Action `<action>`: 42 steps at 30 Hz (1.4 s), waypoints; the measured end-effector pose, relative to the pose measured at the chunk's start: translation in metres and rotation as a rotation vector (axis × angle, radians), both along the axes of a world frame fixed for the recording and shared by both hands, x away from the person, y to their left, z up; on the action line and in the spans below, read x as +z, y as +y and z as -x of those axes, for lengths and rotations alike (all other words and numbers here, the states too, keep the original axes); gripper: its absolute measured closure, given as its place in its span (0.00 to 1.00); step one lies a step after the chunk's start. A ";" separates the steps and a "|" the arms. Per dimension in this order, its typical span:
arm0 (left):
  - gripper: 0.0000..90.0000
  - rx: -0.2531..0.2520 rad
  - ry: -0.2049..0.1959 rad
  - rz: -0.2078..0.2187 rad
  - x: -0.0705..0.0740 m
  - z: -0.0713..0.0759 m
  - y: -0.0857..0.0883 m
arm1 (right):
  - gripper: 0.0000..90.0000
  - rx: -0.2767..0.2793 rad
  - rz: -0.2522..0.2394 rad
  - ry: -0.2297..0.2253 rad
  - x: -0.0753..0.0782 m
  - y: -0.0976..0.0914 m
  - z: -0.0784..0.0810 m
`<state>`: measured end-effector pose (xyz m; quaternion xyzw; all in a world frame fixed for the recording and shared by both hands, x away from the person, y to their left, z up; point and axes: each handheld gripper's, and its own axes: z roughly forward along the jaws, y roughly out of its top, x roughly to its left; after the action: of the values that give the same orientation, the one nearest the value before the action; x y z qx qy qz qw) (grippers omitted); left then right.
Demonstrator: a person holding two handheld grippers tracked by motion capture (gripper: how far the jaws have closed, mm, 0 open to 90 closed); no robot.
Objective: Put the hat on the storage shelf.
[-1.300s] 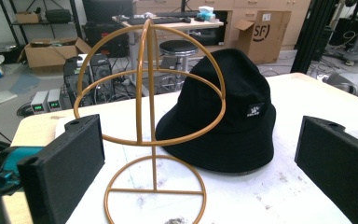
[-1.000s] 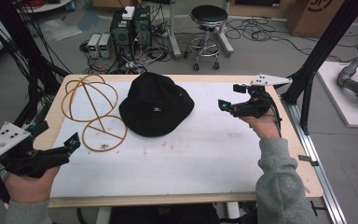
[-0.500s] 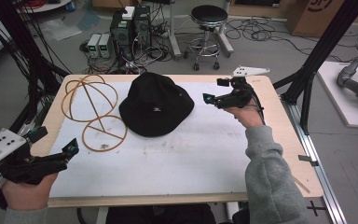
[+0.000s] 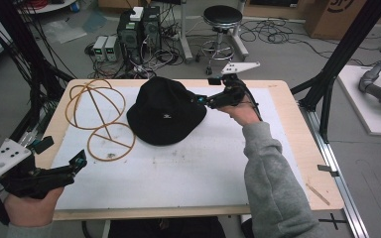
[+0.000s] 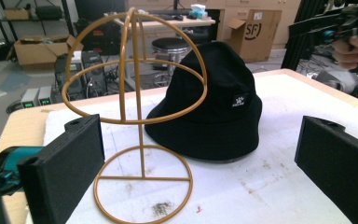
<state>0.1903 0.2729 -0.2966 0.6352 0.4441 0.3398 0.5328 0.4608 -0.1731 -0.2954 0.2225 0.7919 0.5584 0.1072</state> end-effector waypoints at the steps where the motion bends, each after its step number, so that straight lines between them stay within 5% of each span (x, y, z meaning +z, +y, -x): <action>1: 0.02 0.001 0.000 -0.001 0.001 0.001 0.001 | 0.03 0.007 -0.010 -0.010 0.000 0.004 -0.001; 19: 0.02 0.036 0.006 -0.004 -0.002 0.020 0.011 | 0.03 0.079 -0.009 -0.029 -0.011 0.069 -0.035; 23: 0.02 0.045 0.011 -0.008 -0.004 0.024 0.013 | 0.03 0.076 0.020 -0.002 -0.017 0.078 -0.043; 38: 0.02 0.064 0.021 -0.008 -0.007 0.033 0.017 | 0.05 0.056 0.004 -0.025 -0.031 0.106 -0.066; 42: 0.02 0.060 0.030 -0.005 -0.009 0.031 0.017 | 0.12 0.034 0.011 -0.017 -0.041 0.112 -0.071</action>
<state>0.1591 0.2900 -0.3055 0.6280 0.4702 0.3470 0.5140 0.5317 -0.0613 -0.3366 0.2040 0.7977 0.5576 0.1056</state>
